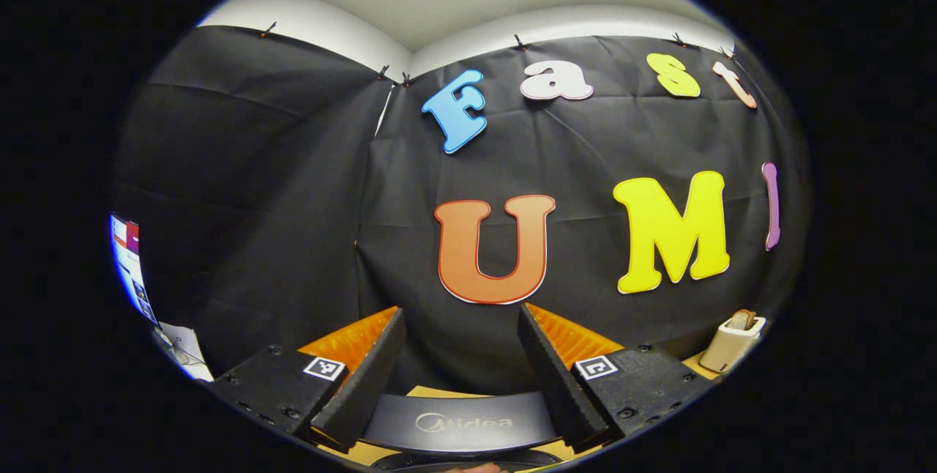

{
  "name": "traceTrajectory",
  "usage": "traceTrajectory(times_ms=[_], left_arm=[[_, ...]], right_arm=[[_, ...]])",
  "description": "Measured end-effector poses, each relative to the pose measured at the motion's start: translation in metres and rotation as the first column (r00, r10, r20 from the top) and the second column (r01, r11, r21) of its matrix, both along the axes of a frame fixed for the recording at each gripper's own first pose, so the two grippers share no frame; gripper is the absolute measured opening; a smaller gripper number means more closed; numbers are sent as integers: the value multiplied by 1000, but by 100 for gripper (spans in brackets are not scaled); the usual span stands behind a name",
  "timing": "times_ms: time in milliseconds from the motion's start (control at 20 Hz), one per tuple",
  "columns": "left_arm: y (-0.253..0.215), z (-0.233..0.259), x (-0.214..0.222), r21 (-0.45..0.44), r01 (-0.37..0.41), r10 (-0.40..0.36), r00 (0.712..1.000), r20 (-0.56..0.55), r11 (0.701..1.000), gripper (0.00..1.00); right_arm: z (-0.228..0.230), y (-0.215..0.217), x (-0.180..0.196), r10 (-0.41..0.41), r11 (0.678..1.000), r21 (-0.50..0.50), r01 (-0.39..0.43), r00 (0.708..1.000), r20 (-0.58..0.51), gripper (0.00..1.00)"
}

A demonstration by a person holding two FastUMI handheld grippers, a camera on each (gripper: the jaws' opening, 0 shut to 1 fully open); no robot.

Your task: Close the left gripper, press the button to open the rice cooker; take a wooden spoon from the chopstick holder with the right hand, scoop a spoonful of rice and pour it into the rice cooker, then put the wooden spoon back into the chopstick holder.

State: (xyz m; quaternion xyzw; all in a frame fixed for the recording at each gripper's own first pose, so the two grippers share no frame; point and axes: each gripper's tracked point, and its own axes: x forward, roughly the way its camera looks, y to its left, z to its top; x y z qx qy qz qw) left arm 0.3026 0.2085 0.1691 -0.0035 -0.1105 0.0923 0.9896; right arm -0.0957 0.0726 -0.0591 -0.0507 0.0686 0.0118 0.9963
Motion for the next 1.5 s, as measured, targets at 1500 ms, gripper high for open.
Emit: traceTrajectory(times_ms=[1500], left_arm=[[-50,-202,-132,-38,38,-49,934,-355,999,98]], right_arm=[[-18,1,-36,39,990,134,-31,998,-57,96]])
